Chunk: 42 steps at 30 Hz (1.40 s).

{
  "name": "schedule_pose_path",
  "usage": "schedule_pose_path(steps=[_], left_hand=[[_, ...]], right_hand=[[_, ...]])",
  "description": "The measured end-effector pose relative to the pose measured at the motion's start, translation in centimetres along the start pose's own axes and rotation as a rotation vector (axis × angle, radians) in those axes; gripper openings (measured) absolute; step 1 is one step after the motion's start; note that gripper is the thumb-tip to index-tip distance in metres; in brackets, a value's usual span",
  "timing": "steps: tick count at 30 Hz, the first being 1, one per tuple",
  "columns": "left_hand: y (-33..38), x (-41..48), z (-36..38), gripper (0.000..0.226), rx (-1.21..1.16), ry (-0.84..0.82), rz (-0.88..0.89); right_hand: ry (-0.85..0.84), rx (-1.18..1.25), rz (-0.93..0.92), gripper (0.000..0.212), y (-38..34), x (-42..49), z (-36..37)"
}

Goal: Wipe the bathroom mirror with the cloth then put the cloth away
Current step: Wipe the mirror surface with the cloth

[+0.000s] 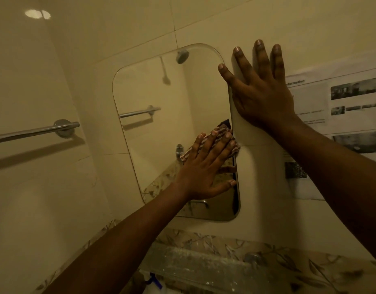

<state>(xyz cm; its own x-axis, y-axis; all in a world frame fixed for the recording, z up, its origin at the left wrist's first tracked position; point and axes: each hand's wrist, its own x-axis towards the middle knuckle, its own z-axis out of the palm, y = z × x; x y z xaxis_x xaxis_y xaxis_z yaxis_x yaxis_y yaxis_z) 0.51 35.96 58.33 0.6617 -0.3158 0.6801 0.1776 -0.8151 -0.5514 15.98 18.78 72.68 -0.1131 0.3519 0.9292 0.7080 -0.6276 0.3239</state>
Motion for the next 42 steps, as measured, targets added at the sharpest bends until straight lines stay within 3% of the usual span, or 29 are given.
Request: schedule_pose_path(steps=[42], left_hand=[[6.4,-10.9,6.2,0.091,-0.017,-0.135,0.116]], right_hand=[[0.001,0.001,-0.011,0.058,-0.1,0.0,0.0]])
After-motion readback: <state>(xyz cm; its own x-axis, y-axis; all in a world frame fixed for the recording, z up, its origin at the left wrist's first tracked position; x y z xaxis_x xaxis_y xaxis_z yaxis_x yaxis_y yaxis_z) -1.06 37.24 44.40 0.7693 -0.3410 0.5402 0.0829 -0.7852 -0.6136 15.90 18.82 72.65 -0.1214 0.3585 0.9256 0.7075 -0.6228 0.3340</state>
